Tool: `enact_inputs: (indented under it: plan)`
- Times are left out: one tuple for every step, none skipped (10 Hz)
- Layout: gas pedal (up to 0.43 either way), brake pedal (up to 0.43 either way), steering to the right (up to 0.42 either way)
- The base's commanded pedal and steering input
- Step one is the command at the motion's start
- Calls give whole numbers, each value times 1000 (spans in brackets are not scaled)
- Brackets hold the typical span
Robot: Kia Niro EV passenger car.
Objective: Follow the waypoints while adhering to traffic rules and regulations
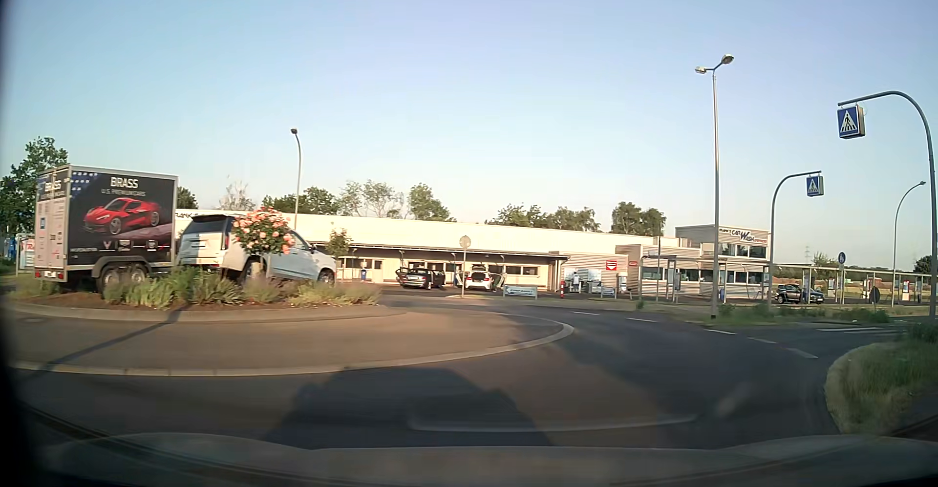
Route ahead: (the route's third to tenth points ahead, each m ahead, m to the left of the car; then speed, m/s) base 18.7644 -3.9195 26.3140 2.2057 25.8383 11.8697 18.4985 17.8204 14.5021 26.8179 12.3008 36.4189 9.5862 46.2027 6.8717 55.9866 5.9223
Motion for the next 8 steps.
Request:
enact_inputs:
  plan:
    - [39,30,277]
    - [39,30,284]
    - [39,30,284]
    - [39,30,281]
    - [39,30,275]
    - [39,30,264]
    - [39,30,238]
    - [39,30,200]
